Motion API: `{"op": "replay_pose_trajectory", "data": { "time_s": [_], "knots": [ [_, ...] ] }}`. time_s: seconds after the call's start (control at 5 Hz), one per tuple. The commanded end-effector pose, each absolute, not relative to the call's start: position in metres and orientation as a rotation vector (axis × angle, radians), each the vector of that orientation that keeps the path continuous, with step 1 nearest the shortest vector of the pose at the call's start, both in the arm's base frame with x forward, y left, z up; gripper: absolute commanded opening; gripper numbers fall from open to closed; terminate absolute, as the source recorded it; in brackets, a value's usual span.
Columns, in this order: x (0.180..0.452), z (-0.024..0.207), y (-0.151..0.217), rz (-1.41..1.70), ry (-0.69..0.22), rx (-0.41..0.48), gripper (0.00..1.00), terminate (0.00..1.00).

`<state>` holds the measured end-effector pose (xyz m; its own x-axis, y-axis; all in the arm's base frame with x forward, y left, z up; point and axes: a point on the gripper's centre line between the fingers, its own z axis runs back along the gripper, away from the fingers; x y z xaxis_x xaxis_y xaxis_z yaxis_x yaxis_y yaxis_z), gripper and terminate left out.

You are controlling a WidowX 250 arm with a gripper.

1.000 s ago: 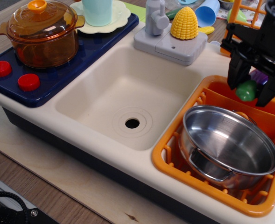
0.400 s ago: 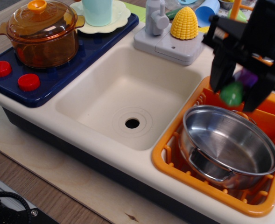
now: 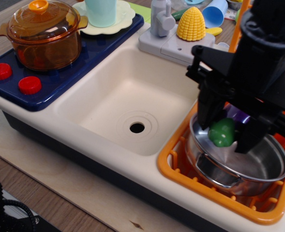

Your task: Put eggplant into pan

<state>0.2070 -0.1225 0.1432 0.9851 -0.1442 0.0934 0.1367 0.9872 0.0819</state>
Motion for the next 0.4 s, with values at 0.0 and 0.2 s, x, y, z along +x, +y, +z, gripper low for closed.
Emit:
{"op": "replay_pose_trajectory", "data": {
  "time_s": [0.0, 0.2],
  "knots": [
    [0.2087, 0.1530, -0.1236, -0.138, -0.138, 0.055, 1.00, 0.00],
    [0.2087, 0.1530, -0.1236, -0.138, -0.138, 0.055, 1.00, 1.00]
  ]
}}
